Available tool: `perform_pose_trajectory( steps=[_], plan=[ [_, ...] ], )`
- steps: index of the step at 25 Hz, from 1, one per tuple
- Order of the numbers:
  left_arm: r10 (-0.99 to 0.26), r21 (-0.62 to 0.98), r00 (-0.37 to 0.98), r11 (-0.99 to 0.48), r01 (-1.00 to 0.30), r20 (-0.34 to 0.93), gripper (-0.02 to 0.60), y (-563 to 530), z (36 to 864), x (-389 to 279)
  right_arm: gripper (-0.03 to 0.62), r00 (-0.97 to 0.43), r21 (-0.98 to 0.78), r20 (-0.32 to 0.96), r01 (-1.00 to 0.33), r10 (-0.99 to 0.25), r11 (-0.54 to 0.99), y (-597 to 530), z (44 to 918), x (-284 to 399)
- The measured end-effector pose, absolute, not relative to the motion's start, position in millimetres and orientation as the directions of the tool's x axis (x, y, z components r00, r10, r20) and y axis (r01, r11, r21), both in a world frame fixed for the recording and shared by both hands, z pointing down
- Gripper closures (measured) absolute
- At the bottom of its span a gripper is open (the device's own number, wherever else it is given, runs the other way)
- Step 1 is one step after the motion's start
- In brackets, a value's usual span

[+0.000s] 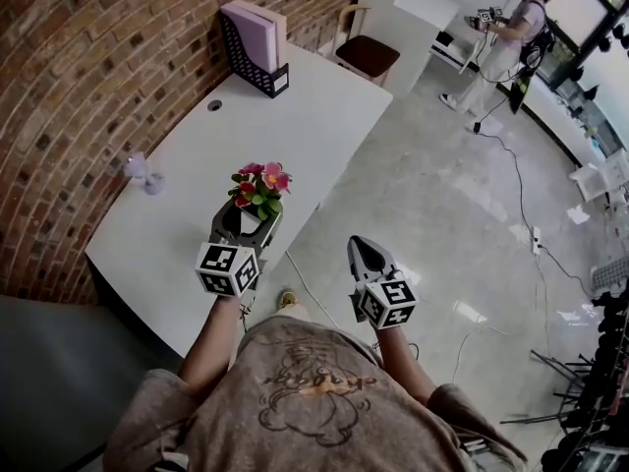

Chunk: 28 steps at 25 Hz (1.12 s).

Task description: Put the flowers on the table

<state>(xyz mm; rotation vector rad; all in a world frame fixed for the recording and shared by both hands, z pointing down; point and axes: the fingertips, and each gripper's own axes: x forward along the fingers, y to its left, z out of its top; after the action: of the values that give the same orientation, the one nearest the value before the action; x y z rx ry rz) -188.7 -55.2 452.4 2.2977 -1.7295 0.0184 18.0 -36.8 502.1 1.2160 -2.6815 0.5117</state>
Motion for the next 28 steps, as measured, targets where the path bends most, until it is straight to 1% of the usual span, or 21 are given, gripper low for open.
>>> perform_pose_trajectory(
  steps=[5, 12, 15, 19, 28],
  plan=[
    [-0.929, 0.197, 0.321, -0.286, -0.938, 0.184, 0.236, -88.3, 458.6, -192.6, 0.589, -0.634, -0.253, 0.293, -0.773, -0.716, 0.581, -60.3, 499.0, 10.9],
    [-0.922, 0.231, 0.338, -0.293, -0.928, 0.187, 0.236, -121.8, 461.3, -186.6, 0.589, -0.622, -0.257, 0.301, -0.783, -0.723, 0.567, -89.6, 502.0, 15.7],
    [-0.925, 0.234, 0.327, -0.280, -0.931, 0.192, 0.236, -132.2, 460.5, -184.8, 0.589, -0.636, -0.280, 0.293, -0.771, -0.714, 0.572, -104.2, 499.8, 14.3],
    [-0.936, 0.237, 0.296, -0.249, -0.939, 0.190, 0.236, -145.3, 457.5, -185.3, 0.589, -0.659, -0.253, 0.299, -0.752, -0.690, 0.609, -128.8, 502.0, 15.4],
    [-0.945, 0.231, 0.256, -0.208, -0.951, 0.202, 0.235, -174.2, 469.6, -187.7, 0.589, -0.676, -0.260, 0.280, -0.737, -0.681, 0.624, -163.3, 496.7, 20.4]
  ],
)
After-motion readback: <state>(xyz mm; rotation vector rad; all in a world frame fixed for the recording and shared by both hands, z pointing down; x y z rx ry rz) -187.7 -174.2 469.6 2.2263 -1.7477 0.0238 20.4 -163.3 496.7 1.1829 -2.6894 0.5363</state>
